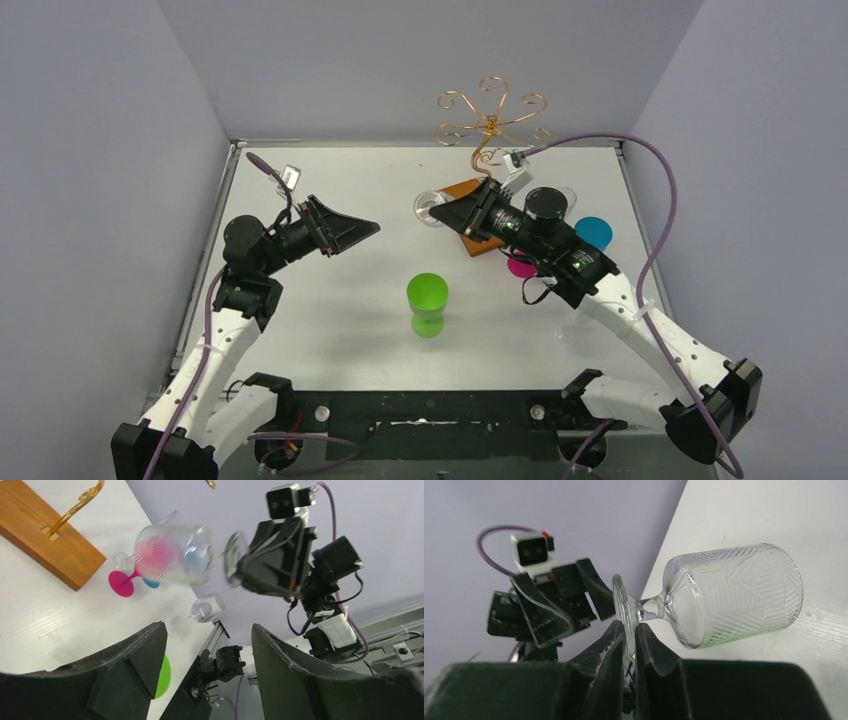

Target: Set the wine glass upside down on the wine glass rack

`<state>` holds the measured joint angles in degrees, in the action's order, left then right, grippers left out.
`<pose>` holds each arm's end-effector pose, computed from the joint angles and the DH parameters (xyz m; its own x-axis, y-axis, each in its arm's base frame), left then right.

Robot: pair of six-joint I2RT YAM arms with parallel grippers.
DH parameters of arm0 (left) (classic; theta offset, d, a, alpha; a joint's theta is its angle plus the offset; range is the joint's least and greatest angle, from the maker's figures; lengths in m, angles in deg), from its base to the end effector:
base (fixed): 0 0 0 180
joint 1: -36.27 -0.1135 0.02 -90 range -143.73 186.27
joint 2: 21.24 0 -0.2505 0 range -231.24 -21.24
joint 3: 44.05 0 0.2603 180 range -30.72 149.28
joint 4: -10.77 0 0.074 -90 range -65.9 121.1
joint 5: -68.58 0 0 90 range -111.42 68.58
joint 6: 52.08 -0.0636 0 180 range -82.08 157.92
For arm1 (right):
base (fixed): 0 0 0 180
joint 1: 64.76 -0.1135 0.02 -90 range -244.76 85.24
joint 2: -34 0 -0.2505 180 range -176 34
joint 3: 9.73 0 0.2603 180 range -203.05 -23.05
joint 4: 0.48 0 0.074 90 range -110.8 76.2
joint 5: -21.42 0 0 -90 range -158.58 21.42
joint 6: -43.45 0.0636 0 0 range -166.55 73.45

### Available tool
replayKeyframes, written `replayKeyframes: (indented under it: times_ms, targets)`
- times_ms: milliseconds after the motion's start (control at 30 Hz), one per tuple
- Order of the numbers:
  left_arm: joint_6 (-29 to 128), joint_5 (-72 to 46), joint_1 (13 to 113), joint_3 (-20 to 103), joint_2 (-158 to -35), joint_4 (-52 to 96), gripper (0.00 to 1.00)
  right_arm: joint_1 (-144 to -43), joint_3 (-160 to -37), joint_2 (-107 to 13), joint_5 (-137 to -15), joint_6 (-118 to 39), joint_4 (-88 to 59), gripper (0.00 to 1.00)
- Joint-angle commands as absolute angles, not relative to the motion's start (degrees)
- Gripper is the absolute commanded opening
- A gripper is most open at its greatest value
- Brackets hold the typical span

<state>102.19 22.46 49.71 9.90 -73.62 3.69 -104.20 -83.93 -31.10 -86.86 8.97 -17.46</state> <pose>0.2288 -0.1000 0.3371 -0.6878 -0.5032 -0.5231 0.4939 0.2037 -0.8453 0.2226 0.2090 0.3635 -0.7550 0.3925 -0.5253 -0.3900 0.3752 0.8409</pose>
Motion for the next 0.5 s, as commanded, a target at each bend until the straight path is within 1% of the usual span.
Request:
replayKeyframes:
  times_ms: [0,100,133,167,200,333,467]
  targets:
    - [86.42,18.58,49.47,13.75,-72.86,16.7,0.65,-99.35,-86.27,-25.87,-82.93,18.25,-12.38,0.0]
    - [74.56,12.13,49.39,15.13,-72.3,26.49,0.74,-97.79,-86.83,-26.05,-84.0,23.48,-13.31,0.0]
    - [72.04,10.11,49.38,15.11,-72.03,28.7,0.77,-97.72,-87.5,-26.22,-83.97,24.15,-14.01,0.0]
    - [69.94,7.86,49.45,14.88,-71.74,30.43,0.83,-97.74,-88.31,-26.54,-83.89,25.0,-15.09,0.0]
    - [68.18,6.18,49.41,14.27,-71.37,31.72,0.85,-97.72,-88.77,-26.81,-83.5,25.88,-16.0,0.0]
    - [62.33,-0.25,49.43,11.49,-70.09,34.56,0.86,-96.8,-89.1,-26.52,-79.53,30.74,-17.94,0.0]
    - [59.5,-2.33,49.43,10.07,-70.05,35.76,0.86,-93.15,-89.47,-26.85,-79.55,35.66,-19.23,0.0]
